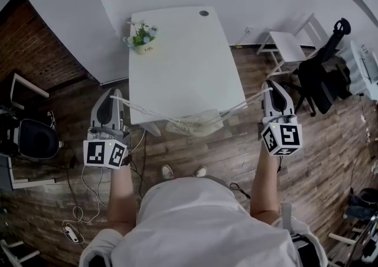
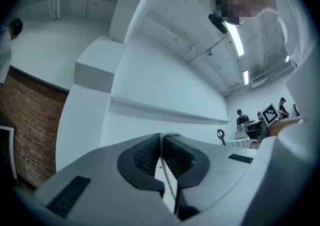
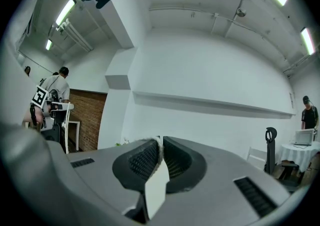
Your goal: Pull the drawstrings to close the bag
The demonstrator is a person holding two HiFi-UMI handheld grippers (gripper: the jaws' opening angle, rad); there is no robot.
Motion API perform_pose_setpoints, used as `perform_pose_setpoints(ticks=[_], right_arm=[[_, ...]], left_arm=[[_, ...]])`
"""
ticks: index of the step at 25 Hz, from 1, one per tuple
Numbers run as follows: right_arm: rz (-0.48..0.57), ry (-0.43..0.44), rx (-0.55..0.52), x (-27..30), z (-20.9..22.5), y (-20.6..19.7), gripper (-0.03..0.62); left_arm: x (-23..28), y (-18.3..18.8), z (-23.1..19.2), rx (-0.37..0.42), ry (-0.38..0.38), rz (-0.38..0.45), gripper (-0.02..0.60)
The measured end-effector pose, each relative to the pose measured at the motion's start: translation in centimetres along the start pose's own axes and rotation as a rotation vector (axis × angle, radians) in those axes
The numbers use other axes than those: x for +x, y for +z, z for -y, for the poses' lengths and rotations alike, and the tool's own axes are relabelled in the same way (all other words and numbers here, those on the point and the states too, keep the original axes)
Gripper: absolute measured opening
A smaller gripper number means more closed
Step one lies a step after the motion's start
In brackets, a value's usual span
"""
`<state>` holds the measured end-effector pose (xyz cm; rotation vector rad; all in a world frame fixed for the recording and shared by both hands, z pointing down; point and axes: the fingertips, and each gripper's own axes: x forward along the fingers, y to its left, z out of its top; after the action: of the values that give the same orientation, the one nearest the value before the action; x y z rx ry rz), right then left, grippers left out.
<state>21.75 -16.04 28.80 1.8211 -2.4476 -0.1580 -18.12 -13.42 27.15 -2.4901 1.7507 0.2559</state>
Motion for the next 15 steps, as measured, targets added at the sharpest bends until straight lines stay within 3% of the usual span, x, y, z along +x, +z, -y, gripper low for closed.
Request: perform_pose_setpoints(ticks=[15], right_arm=[[-0.009, -0.004, 0.001, -0.21, 0.37, -0.01, 0.041]], left_arm=[[0.02, 0.1, -0.05, -0.008, 0.0, -0.006, 0.018]])
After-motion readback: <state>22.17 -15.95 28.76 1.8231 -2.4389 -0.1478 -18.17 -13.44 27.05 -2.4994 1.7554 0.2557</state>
